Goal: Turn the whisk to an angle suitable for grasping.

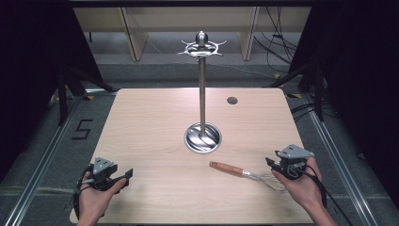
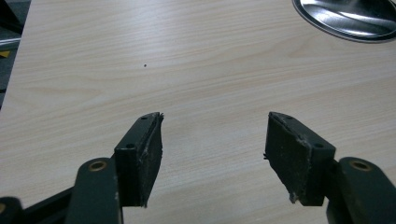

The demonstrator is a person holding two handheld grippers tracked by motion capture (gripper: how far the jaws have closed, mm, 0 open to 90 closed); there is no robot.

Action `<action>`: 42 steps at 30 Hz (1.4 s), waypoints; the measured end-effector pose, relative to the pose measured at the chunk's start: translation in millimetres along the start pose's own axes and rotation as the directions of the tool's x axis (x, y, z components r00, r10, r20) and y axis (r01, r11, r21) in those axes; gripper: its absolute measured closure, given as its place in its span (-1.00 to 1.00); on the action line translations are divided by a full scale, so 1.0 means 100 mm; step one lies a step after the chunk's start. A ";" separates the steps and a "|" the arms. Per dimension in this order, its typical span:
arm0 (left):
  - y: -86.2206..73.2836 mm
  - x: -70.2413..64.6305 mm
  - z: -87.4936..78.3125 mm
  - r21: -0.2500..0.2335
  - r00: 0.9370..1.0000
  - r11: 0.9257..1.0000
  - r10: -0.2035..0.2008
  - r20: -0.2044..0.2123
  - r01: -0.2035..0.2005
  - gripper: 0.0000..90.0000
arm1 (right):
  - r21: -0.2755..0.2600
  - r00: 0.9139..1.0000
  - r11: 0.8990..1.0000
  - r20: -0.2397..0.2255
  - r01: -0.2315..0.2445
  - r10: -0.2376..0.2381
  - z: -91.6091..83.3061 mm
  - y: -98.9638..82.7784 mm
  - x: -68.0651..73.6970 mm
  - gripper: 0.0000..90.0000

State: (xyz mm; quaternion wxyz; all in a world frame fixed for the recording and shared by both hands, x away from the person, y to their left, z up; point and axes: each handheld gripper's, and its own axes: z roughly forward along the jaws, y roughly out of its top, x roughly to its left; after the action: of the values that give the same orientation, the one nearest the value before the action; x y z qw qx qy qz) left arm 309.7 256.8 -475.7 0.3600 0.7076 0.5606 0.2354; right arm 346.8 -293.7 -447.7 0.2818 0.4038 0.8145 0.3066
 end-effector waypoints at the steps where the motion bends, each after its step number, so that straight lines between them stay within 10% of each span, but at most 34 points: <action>1: 0.00 -0.01 0.00 0.001 1.000 1.000 -0.001 0.007 0.001 -0.20 | 0.000 1.000 1.000 0.000 0.000 0.000 0.00 0.00 0.00 0.36; 6: 0.00 -0.01 0.00 0.007 1.000 1.000 -0.001 0.015 0.001 -0.20 | 0.073 0.993 0.996 -0.109 0.056 -0.048 -0.02 0.14 0.16 1.00; 9: 0.00 -0.02 0.01 0.006 1.000 1.000 -0.009 0.019 0.009 -0.20 | 0.094 0.983 0.992 -0.174 0.082 -0.065 0.01 0.21 0.29 1.00; 12: -0.01 -0.02 0.00 0.013 1.000 1.000 -0.001 0.025 0.001 -0.20 | 0.154 0.948 0.977 -0.303 0.149 -0.097 0.13 0.32 0.58 1.00; 22: -0.01 -0.02 0.01 0.033 0.999 0.999 0.011 0.035 -0.012 -0.21 | 0.212 0.905 0.947 -0.401 0.241 -0.140 0.56 0.62 0.99 1.00; 42: -0.02 -0.04 0.04 0.056 0.998 0.998 0.008 0.062 -0.012 -0.22 | 0.265 0.903 0.931 -0.409 0.252 -0.128 0.99 0.75 1.23 1.00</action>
State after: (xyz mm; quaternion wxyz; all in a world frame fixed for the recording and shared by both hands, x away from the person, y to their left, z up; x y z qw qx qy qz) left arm 310.3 252.0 -479.2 0.3560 0.7272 0.5521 0.1991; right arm 389.5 -127.9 -483.8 0.0777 0.2925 0.9278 0.2180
